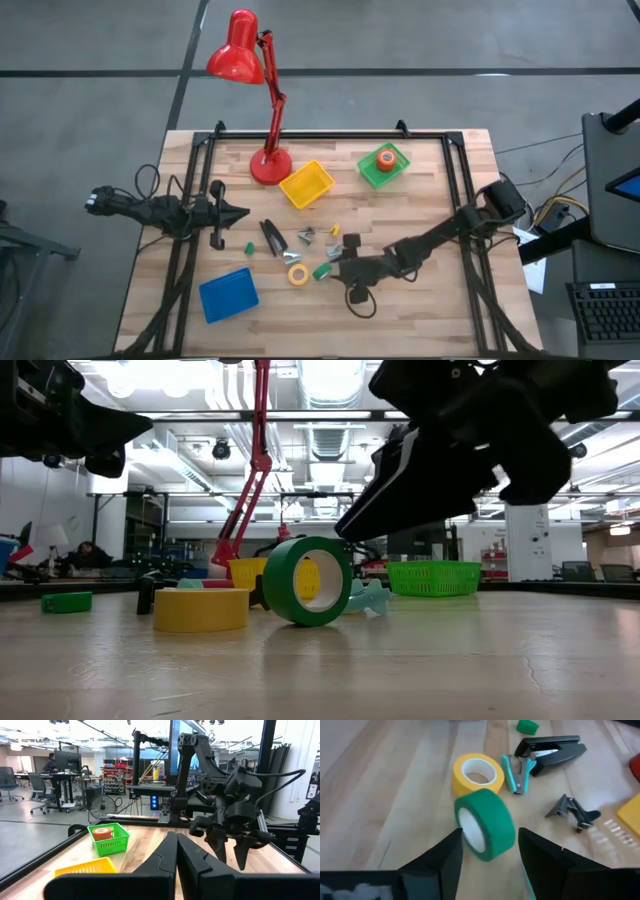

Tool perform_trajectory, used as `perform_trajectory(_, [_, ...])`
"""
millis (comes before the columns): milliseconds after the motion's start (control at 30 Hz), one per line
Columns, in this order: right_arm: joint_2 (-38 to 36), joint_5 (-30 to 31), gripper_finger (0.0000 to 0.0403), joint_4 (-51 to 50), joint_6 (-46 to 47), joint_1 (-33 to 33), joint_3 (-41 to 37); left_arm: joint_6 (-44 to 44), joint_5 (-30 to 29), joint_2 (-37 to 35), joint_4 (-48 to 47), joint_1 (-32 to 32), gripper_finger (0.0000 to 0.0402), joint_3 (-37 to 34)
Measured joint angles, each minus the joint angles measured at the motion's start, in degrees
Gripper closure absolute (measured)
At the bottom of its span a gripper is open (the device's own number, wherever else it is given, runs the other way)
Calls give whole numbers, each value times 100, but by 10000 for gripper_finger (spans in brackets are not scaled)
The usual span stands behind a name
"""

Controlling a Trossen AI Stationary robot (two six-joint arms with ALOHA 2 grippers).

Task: Pick and place Stapler, Stapler remover, tape
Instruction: Put the green tape into the green bin

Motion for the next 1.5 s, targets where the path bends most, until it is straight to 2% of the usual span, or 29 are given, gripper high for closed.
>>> perform_trajectory(400, [512,290,171,625,79,45,35,0,0,0,-19,1,394,2])
perform_trajectory(767, [629,275,199,819,-236,-153,164,1,0,7,-60,1,394,2])
perform_trajectory(1000, [667,-9,215,805,-541,-284,221,1,1,7,-70,0,394,2])
perform_trajectory(1167, [656,-604,220,810,-1013,-459,221,-1,0,9,-79,-1,394,2])
perform_trajectory(1500, [664,-808,229,832,-1520,-560,347,-1,1,9,-83,1,394,1])
